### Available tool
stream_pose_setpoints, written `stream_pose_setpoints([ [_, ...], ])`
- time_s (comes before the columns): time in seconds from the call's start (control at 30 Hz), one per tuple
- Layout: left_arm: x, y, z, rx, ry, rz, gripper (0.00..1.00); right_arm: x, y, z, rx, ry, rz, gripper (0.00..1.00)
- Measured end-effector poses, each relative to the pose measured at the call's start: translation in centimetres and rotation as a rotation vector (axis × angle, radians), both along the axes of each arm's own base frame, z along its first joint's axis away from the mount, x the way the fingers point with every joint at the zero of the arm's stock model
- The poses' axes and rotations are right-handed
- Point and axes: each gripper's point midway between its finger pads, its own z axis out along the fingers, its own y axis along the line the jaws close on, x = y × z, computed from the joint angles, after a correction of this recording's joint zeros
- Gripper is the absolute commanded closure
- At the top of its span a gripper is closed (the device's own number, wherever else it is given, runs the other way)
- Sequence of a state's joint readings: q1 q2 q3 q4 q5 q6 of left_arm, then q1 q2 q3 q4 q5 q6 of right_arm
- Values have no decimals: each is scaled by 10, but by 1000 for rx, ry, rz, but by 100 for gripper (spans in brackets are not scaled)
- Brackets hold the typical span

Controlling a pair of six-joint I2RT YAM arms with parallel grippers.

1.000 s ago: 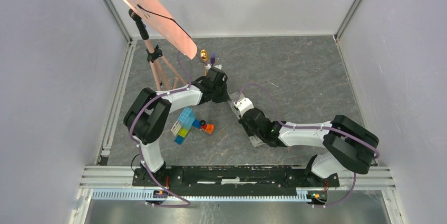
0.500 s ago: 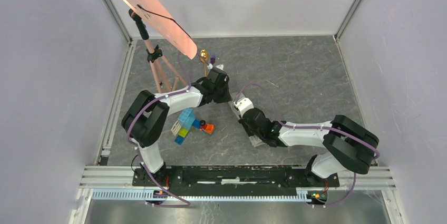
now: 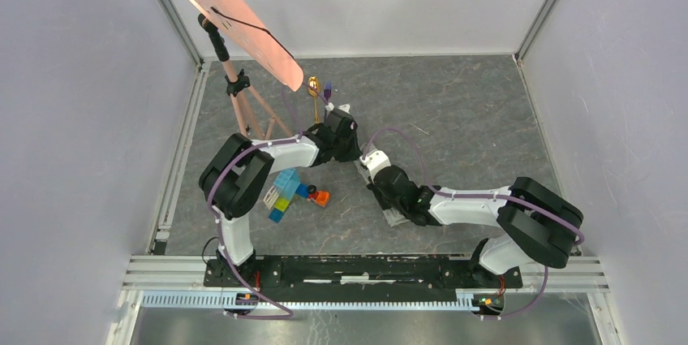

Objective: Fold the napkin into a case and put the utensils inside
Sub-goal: Pick up the smaller rectangle-folded napkin from the center of the board, then turn over the smaller rectangle folded napkin at the center of the board.

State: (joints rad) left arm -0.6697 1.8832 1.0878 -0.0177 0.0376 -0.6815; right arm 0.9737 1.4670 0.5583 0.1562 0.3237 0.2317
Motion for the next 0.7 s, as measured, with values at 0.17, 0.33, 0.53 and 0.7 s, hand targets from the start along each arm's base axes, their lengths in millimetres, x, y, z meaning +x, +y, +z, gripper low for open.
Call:
stream_pose_setpoints([
  [0.17,0,0,0,5,-8,5,75,0,0,0,9,10,0,100],
  [0.33,-10,12,18,60,-19,5,60,-1,2,-1,50,41,-8,100],
  [0.53,-32,16,87,67,-119,-71,57,-5,9,8,154,100,-23,100],
  [0.7,-67,23,120,6,-167,-151,54,-15,24,23,264,155,-2,100],
])
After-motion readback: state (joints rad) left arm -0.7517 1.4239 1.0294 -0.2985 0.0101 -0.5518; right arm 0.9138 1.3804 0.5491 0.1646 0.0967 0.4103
